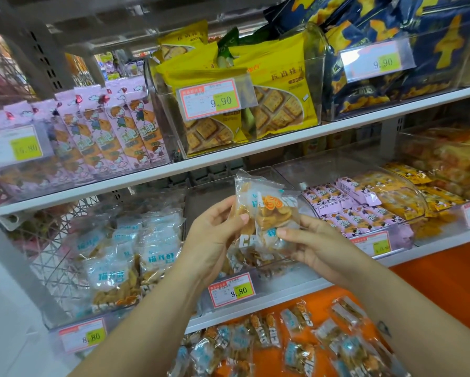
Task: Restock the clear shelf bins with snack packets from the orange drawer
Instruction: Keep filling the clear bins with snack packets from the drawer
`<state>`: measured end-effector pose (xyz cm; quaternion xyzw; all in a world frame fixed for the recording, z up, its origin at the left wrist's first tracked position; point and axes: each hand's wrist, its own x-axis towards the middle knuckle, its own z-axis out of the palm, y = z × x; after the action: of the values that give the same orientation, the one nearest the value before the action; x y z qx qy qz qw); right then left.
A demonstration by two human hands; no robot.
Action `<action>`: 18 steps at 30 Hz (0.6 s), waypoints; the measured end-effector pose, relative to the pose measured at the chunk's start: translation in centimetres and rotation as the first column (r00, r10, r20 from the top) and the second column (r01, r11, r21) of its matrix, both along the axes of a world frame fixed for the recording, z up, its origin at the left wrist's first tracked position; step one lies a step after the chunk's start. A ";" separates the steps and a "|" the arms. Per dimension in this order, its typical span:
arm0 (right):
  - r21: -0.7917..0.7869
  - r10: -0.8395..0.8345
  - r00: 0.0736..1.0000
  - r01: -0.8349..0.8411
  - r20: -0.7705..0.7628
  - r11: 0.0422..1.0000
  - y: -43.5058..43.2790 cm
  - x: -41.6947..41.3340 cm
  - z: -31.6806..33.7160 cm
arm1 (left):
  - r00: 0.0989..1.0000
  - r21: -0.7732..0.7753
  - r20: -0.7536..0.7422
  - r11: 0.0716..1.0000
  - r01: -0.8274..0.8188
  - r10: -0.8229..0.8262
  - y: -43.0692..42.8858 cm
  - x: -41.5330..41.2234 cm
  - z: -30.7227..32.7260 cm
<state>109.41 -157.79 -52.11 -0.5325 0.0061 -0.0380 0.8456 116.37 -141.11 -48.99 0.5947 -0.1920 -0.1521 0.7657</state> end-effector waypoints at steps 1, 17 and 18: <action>-0.010 0.005 1.000 -0.005 0.002 1.000 0.0 0.0 0.0 | 1.000 0.009 -0.001 1.000 0.008 -0.008 0.1 0.0 0.0; 0.080 -0.251 0.966 0.246 0.056 0.966 -3.4 -0.5 1.2 | 0.974 -0.172 -0.226 0.983 -0.059 0.019 1.5 1.2 -0.7; 0.072 -0.237 0.968 0.232 0.077 0.970 -3.2 -0.7 1.5 | 0.977 -0.139 -0.213 0.989 -0.055 0.024 1.5 1.2 -0.8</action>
<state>108.72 -161.02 -50.60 -0.4994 0.0342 -0.1601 0.8507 117.53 -139.63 -49.81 0.5220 -0.1082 -0.1848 0.8256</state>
